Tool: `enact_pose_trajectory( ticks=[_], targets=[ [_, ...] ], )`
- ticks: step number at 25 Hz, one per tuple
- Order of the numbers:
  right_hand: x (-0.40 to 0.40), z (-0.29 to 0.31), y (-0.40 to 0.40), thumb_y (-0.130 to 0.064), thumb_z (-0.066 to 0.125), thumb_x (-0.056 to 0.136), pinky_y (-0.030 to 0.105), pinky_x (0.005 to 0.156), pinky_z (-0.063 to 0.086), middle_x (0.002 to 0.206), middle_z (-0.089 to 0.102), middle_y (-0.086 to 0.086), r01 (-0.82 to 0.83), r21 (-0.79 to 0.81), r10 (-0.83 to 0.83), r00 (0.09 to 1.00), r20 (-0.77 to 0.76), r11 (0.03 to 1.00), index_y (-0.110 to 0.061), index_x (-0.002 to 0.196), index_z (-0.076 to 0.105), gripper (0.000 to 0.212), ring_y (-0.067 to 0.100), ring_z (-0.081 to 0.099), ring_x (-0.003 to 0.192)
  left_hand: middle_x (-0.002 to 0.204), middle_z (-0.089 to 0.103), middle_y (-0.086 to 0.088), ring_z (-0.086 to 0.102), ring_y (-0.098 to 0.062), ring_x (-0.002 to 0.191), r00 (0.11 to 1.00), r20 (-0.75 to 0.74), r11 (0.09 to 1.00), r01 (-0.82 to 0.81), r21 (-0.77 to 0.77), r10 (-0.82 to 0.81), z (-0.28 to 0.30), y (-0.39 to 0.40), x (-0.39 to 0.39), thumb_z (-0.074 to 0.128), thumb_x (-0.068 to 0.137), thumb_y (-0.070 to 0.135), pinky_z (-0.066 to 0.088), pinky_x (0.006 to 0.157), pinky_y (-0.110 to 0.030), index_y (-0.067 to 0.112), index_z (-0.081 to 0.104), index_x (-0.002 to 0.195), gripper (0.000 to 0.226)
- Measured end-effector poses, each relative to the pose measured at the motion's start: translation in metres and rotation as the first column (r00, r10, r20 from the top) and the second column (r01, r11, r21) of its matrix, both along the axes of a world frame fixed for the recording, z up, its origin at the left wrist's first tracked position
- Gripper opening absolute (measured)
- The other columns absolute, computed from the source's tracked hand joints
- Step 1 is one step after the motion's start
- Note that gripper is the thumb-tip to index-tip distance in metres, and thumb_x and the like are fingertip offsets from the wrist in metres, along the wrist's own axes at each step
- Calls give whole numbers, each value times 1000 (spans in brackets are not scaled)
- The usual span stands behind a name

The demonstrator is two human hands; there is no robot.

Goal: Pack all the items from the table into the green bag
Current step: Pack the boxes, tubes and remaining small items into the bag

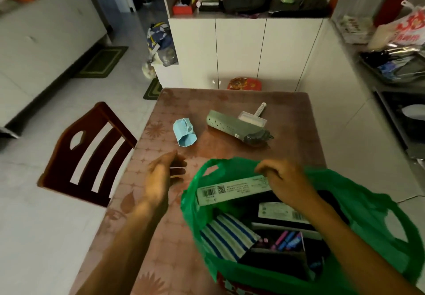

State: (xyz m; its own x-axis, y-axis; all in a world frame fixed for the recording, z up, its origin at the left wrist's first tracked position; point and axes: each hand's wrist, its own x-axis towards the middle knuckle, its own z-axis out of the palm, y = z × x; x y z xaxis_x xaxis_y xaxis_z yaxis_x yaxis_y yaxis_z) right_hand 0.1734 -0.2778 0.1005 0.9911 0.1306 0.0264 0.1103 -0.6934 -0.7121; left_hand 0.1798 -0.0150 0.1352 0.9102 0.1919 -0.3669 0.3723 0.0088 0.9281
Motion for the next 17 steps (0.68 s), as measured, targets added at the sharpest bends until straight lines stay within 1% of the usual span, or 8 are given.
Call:
enact_pose_trajectory(
  ticks=[4,7,9,11,12,14,15,17],
  targets=[
    [-4,15,-2,3,50,90,13,71,49,85,66,-20,142,99,-135,988,-77,985,-33,84,68,41,0,64,80,106,65,-13,60,-27,87,992,-35,875,125,467,-123,-72,17,109,60,88,22,54,71,-35,10,63,105,21],
    [-10,10,4,2,52,90,12,69,50,83,70,-16,273,125,-265,961,-79,954,-32,83,71,40,-1,64,83,143,40,-19,46,-39,122,920,-157,539,342,770,-360,-127,19,193,62,86,24,45,100,-45,17,51,131,47],
    [-20,11,7,-3,53,89,14,73,51,91,72,-14,340,145,-334,940,-63,929,-33,85,71,35,0,65,86,154,21,-18,25,-39,138,874,-253,464,442,768,-414,-149,25,232,62,87,26,27,112,-44,19,38,142,61],
    [-34,16,3,-8,49,83,9,76,49,100,68,-21,380,159,-378,925,-46,911,-33,88,71,33,-2,64,91,153,27,-17,30,-37,137,833,-326,451,525,722,-448,-177,35,263,65,79,39,27,114,-43,21,41,141,69],
    [-41,21,0,-8,48,81,9,77,48,99,68,-19,394,159,-393,919,-40,905,-32,89,72,34,-1,64,92,148,37,-16,39,-35,132,821,-338,455,545,704,-459,-186,37,268,65,72,46,32,112,-43,23,46,137,72],
    [-54,35,-12,-7,49,82,11,79,48,96,70,-13,408,75,-410,912,15,910,-26,93,72,32,2,64,93,130,58,-11,56,-27,114,884,-174,648,441,621,-434,-187,34,258,71,73,39,44,99,-36,18,59,127,59],
    [-61,43,-19,-9,50,82,14,81,47,98,70,-10,396,-32,-393,916,78,918,-22,96,71,29,4,63,95,120,63,-10,59,-25,106,938,-79,779,325,536,-337,-184,29,251,71,79,29,47,91,-34,14,64,121,45],
    [-72,56,-33,-13,51,83,26,94,43,105,69,0,343,-341,-277,934,227,875,-16,102,70,26,16,58,105,119,65,-11,60,-27,108,981,89,908,125,399,-174,-159,27,230,66,85,19,49,90,-36,19,70,109,25]
  ],
)
